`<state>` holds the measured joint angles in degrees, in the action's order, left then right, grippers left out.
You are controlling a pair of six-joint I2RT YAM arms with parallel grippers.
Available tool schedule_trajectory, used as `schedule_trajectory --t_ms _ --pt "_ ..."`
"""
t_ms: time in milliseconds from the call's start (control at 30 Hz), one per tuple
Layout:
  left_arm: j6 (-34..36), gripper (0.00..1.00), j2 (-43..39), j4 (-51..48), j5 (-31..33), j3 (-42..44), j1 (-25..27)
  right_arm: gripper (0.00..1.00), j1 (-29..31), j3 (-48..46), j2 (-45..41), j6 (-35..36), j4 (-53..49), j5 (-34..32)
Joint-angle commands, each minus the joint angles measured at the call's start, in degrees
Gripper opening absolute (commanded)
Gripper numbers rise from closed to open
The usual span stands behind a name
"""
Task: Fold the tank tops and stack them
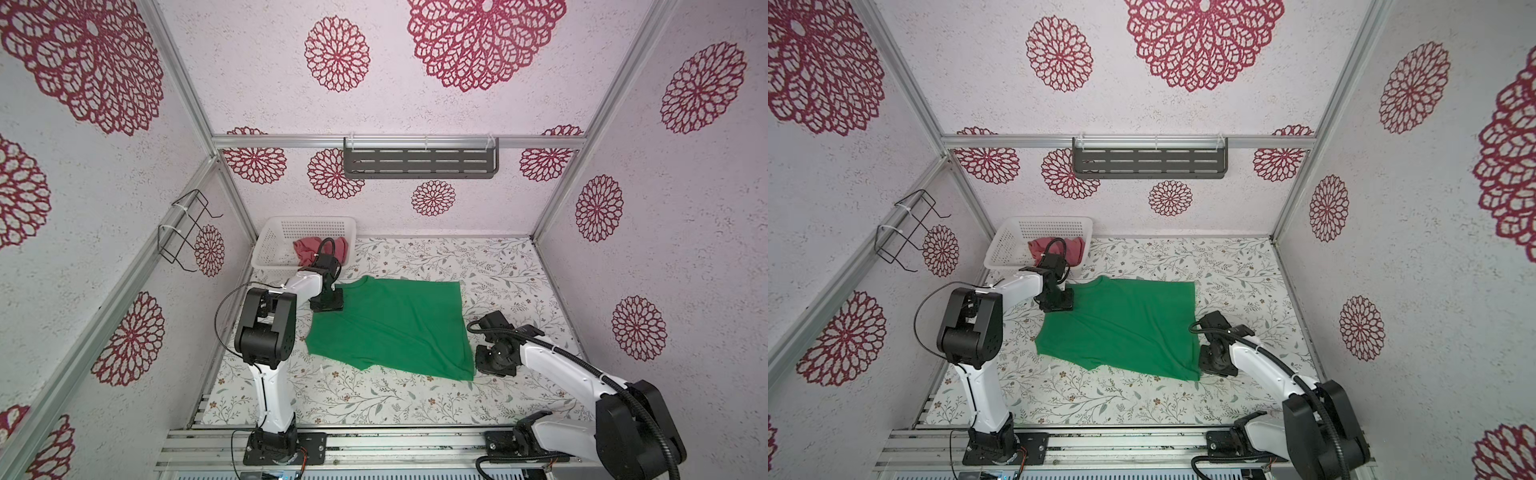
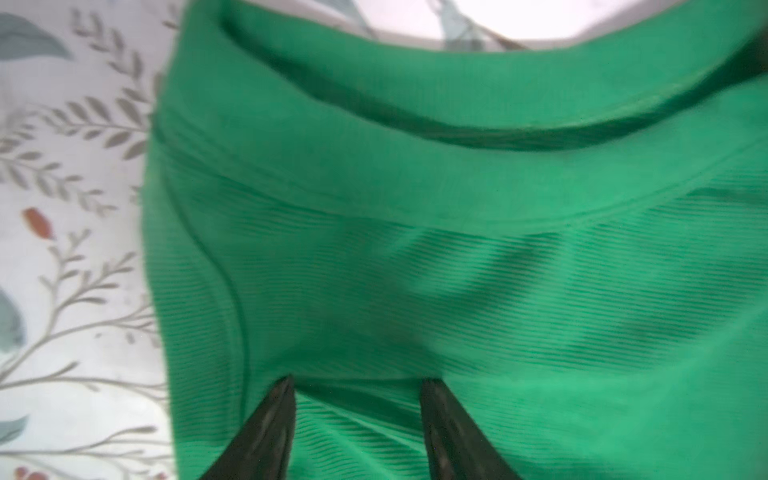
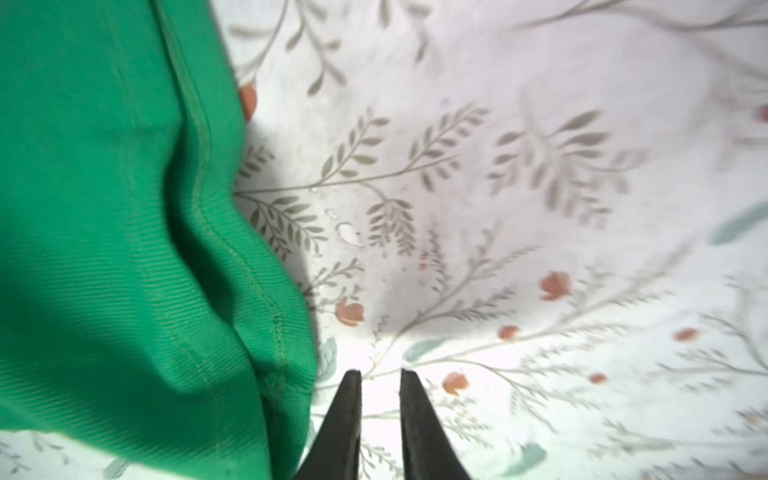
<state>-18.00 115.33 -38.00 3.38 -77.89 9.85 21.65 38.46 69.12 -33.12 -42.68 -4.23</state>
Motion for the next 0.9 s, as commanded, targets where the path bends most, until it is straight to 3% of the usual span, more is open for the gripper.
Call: schedule_trajectory --t_ms 0,200,367,567,767,867 --pt "1.76 0.53 -0.97 -1.42 2.46 -0.70 -1.49 0.18 -1.09 4.25 -3.80 -0.09 -5.29 -4.25" --pt "0.82 0.57 -6.23 -3.41 1.55 -2.04 1.30 0.15 1.67 4.26 -3.64 -0.89 6.28 9.26" --pt "-1.84 0.57 -11.54 -3.84 1.10 0.14 5.29 0.18 9.34 4.02 2.49 -3.84 10.75 10.12" --pt "-5.88 0.57 -11.76 -0.47 -1.23 6.62 9.68 0.18 13.95 6.37 9.45 -5.51 10.87 3.84" --pt "-6.54 0.56 -11.35 0.50 -0.22 11.97 9.21 0.17 12.97 6.99 15.38 -5.02 6.45 -9.42" --pt "-6.00 0.56 -11.16 0.54 -0.56 13.43 7.06 0.18 10.21 5.52 14.72 -4.35 5.17 -12.46"
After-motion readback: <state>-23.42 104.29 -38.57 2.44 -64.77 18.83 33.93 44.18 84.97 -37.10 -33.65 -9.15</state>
